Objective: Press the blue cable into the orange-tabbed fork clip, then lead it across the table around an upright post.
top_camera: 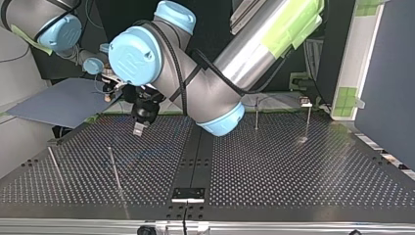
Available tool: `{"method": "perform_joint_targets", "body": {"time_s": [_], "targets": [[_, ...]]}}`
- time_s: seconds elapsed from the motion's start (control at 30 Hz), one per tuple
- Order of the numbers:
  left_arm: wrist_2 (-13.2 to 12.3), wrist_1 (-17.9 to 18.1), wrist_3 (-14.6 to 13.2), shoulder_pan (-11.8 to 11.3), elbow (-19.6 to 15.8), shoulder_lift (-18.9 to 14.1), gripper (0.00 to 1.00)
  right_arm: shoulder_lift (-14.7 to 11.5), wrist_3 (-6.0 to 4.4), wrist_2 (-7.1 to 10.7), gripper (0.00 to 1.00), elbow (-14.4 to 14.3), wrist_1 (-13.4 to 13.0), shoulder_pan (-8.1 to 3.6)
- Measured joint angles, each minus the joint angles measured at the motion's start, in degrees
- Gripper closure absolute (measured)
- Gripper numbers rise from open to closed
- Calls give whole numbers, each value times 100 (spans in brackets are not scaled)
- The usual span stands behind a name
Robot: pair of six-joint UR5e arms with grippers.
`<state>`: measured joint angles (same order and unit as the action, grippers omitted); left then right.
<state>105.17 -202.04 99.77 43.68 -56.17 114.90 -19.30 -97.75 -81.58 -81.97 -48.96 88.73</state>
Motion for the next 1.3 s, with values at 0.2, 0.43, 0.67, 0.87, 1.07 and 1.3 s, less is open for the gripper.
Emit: {"method": "perform_joint_targets", "body": {"time_s": [0.2, 0.43, 0.67, 0.87, 1.07, 1.3], "targets": [[8, -9, 37, 5, -5, 0, 0, 0, -3, 9, 100, 0, 0, 6], [60, 20, 116, 36, -5, 0, 0, -1, -14, 13, 100, 0, 0, 14], [338, -138, 122, 57, -6, 0, 0, 0, -17, 18, 100, 0, 0, 32], [698, -220, 107, 91, -6, 0, 0, 0, -17, 19, 100, 0, 0, 34], [1026, -226, 112, 134, -6, 0, 0, 1, -28, 19, 100, -1, 0, 34], [1286, -230, 105, 149, -6, 0, 0, 1, -34, 19, 100, 0, 0, 34]]}}
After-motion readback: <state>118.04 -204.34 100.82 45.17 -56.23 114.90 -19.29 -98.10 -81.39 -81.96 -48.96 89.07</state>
